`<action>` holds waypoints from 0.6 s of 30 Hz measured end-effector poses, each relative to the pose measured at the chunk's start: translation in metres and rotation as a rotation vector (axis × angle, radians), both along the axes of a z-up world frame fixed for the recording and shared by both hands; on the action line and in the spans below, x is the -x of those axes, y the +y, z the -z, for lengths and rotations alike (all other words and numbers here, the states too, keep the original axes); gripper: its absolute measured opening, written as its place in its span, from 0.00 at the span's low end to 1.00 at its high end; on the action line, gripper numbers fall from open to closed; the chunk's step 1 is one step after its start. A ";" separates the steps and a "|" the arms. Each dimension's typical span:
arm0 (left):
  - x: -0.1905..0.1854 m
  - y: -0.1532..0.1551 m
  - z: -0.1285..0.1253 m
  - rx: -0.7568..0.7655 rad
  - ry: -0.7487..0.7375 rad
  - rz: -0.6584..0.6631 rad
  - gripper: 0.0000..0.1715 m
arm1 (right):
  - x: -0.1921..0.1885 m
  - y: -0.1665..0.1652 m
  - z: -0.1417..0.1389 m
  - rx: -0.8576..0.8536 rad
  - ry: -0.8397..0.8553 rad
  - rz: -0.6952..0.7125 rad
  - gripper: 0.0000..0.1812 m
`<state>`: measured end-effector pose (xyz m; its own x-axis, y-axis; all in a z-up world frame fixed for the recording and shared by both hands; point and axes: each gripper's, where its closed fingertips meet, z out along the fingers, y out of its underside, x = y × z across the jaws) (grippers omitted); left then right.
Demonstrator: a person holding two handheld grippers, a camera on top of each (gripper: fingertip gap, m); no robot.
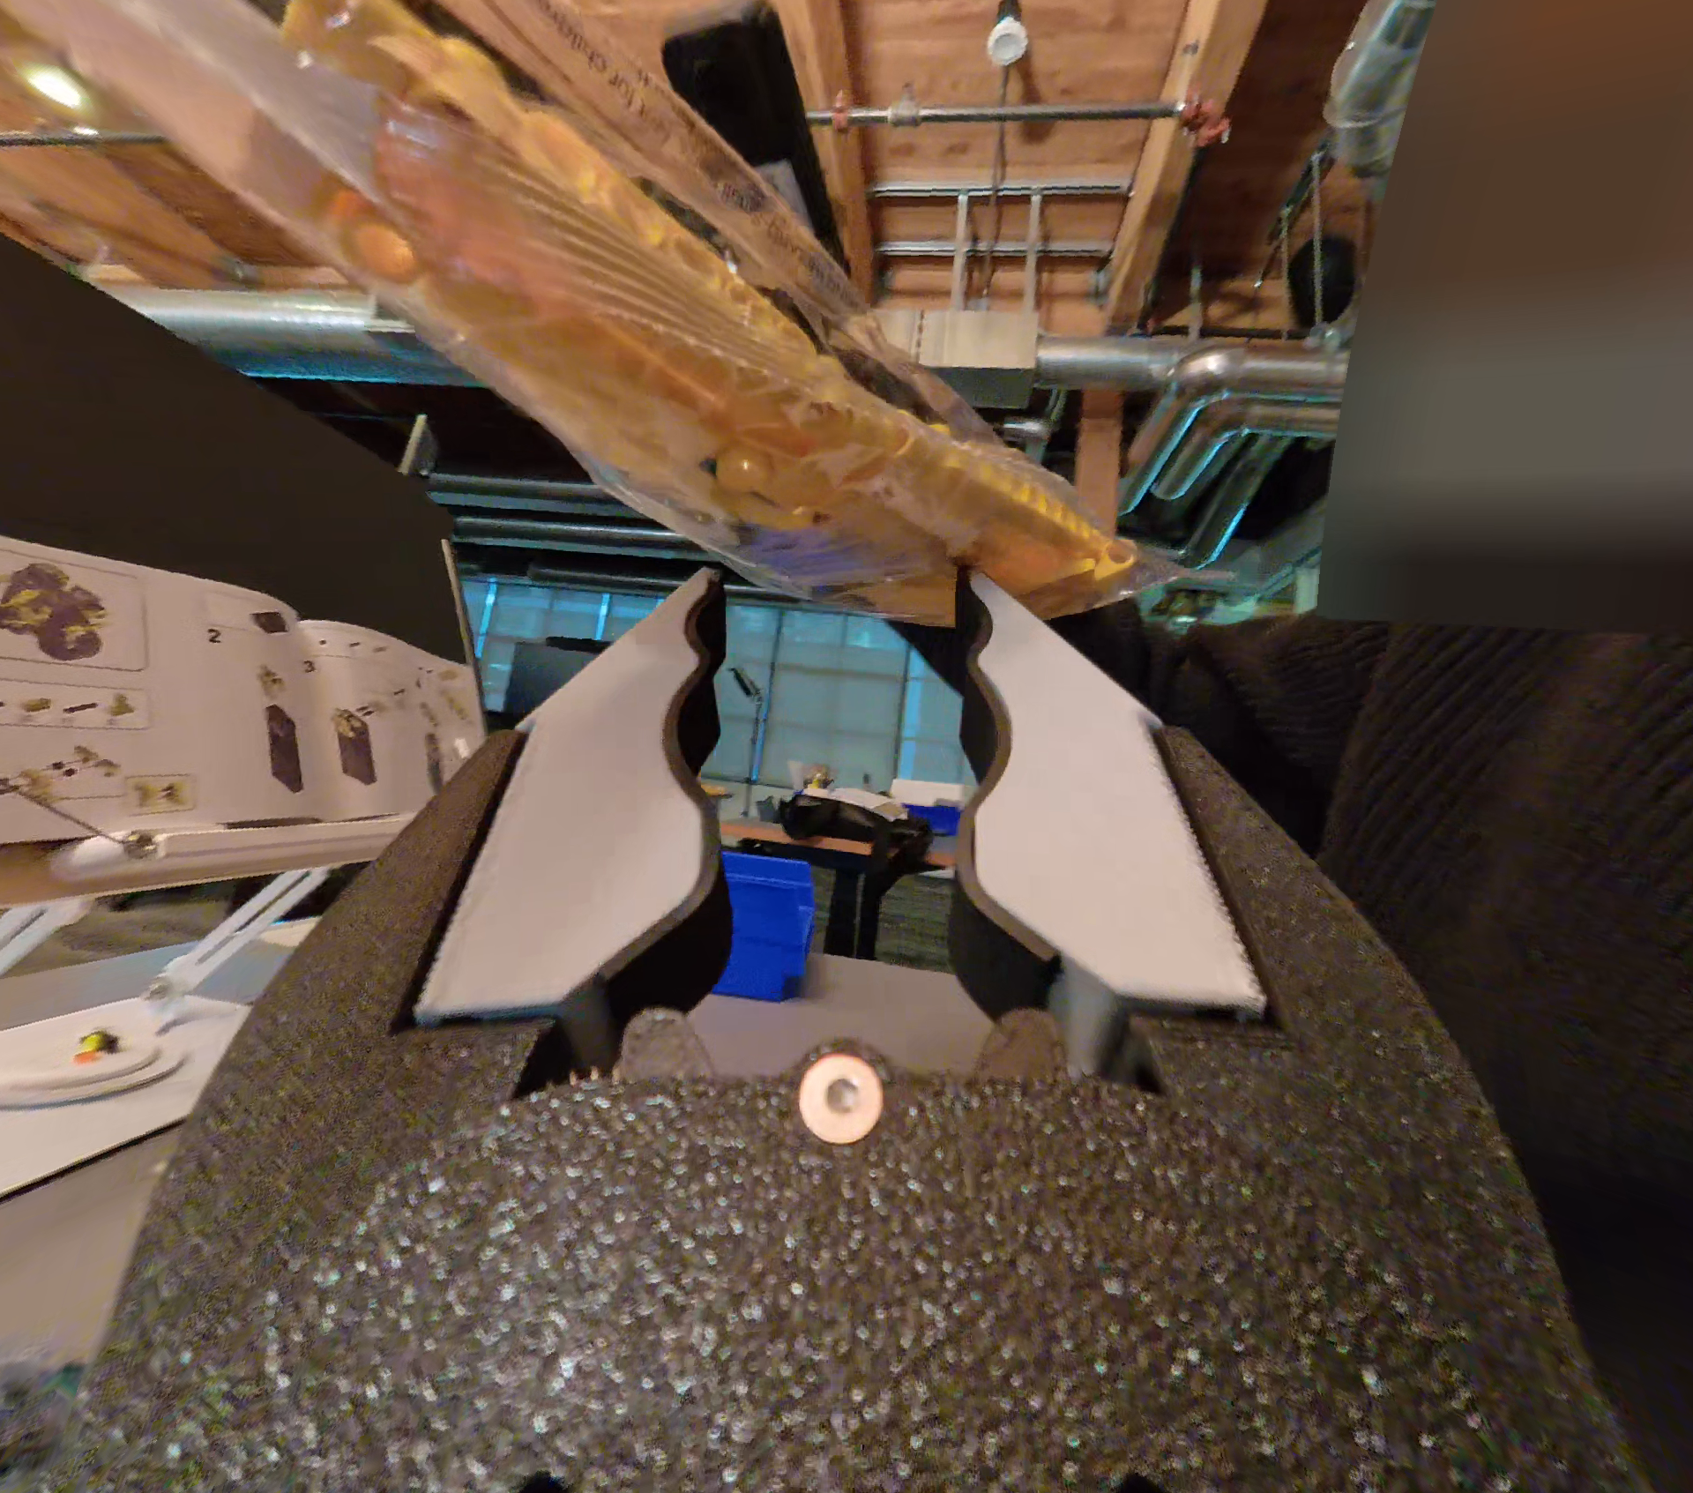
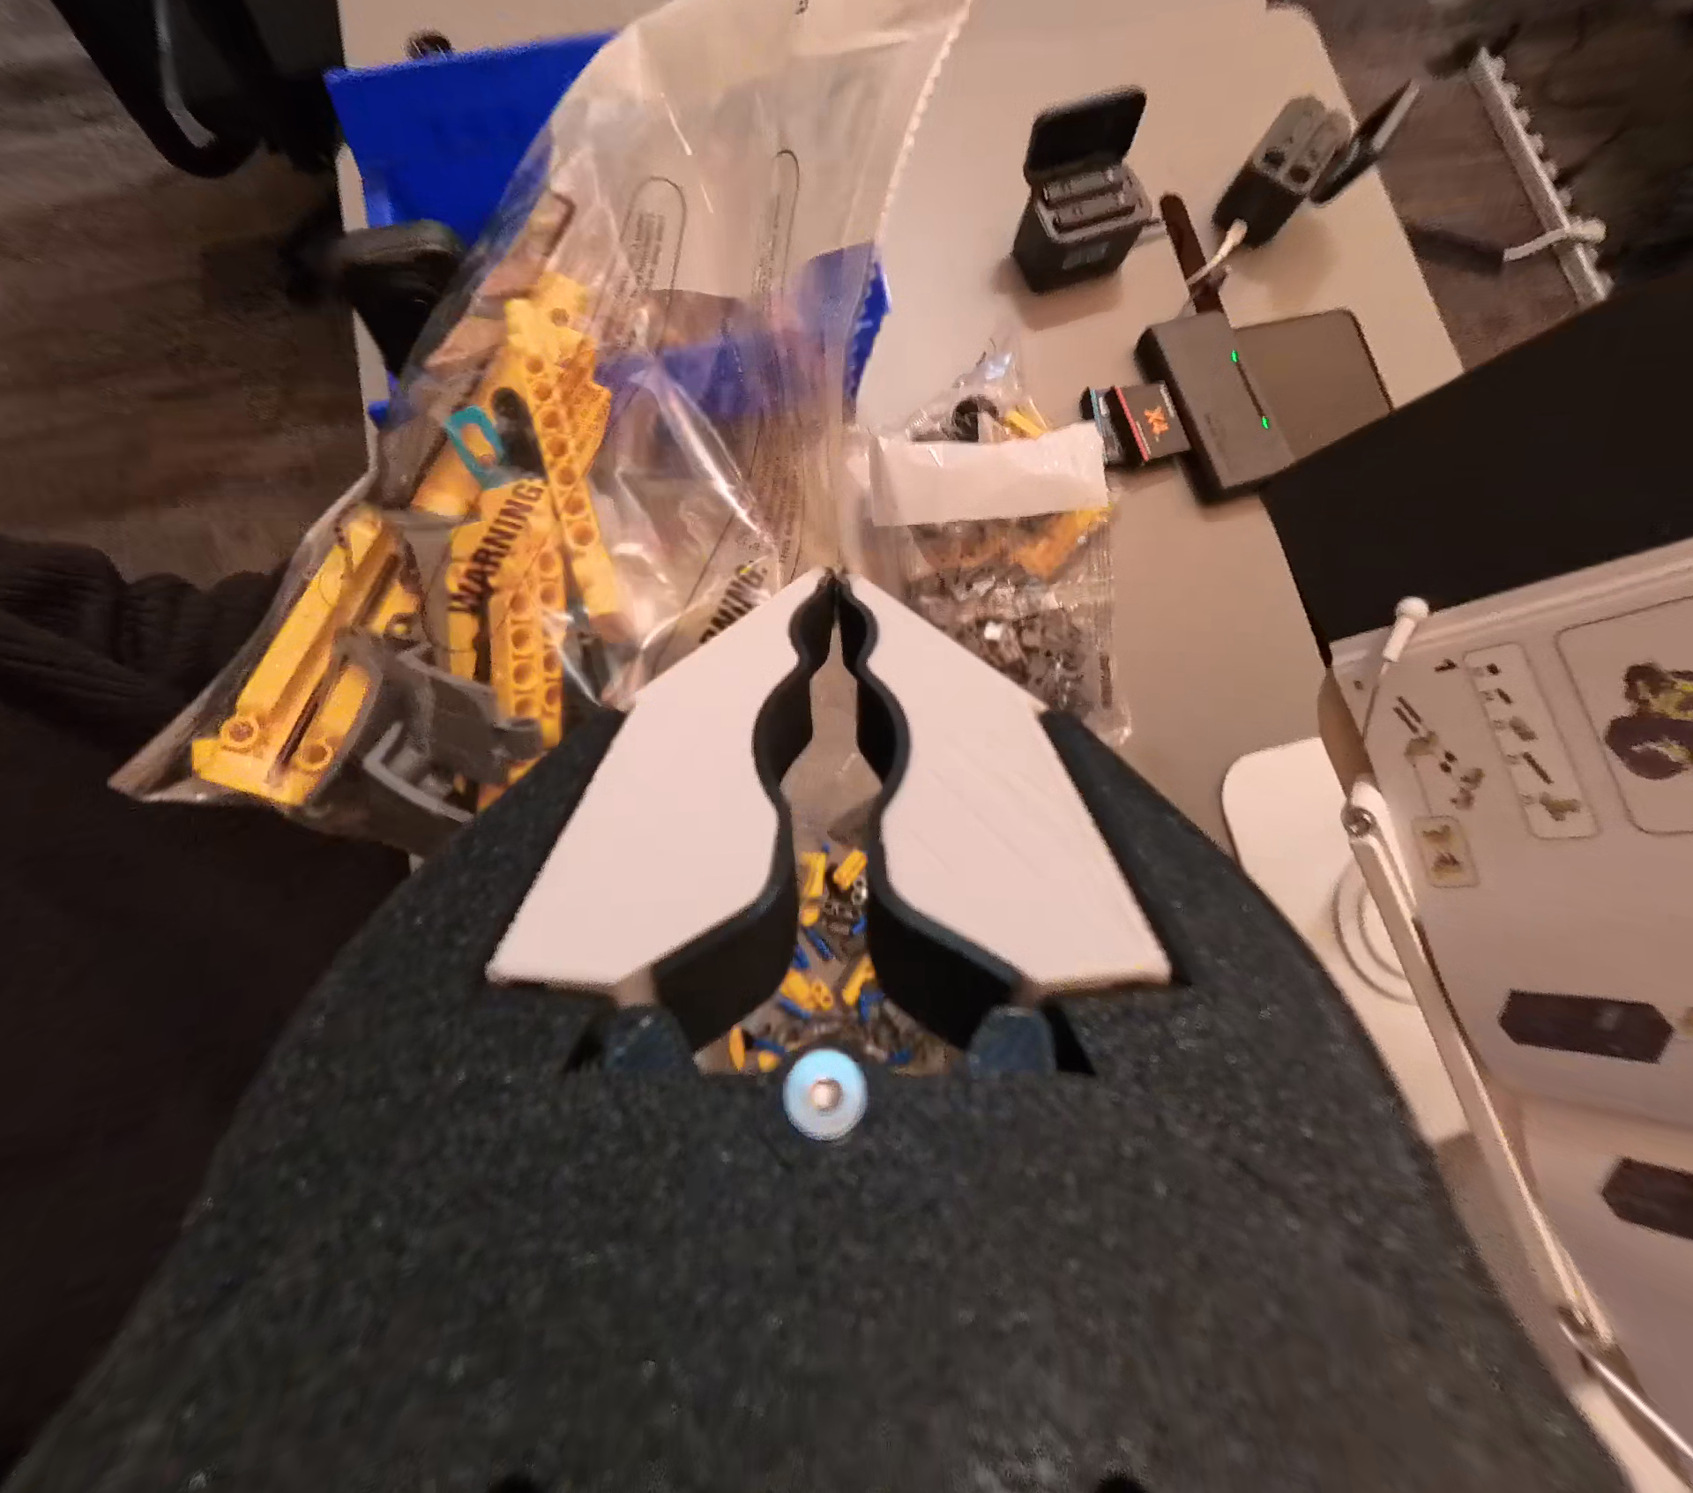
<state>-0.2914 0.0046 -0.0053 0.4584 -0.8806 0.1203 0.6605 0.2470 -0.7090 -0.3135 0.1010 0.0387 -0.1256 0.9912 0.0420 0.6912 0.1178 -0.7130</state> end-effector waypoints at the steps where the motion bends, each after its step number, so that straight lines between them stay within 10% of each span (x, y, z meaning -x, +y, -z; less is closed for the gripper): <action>1: 0.001 -0.001 0.000 0.004 -0.013 0.030 0.28 | -0.001 0.000 -0.003 0.006 0.042 -0.013 0.00; 18: -0.024 -0.024 -0.002 0.028 -0.031 0.407 0.28 | -0.071 -0.021 -0.048 -0.040 0.287 0.008 0.00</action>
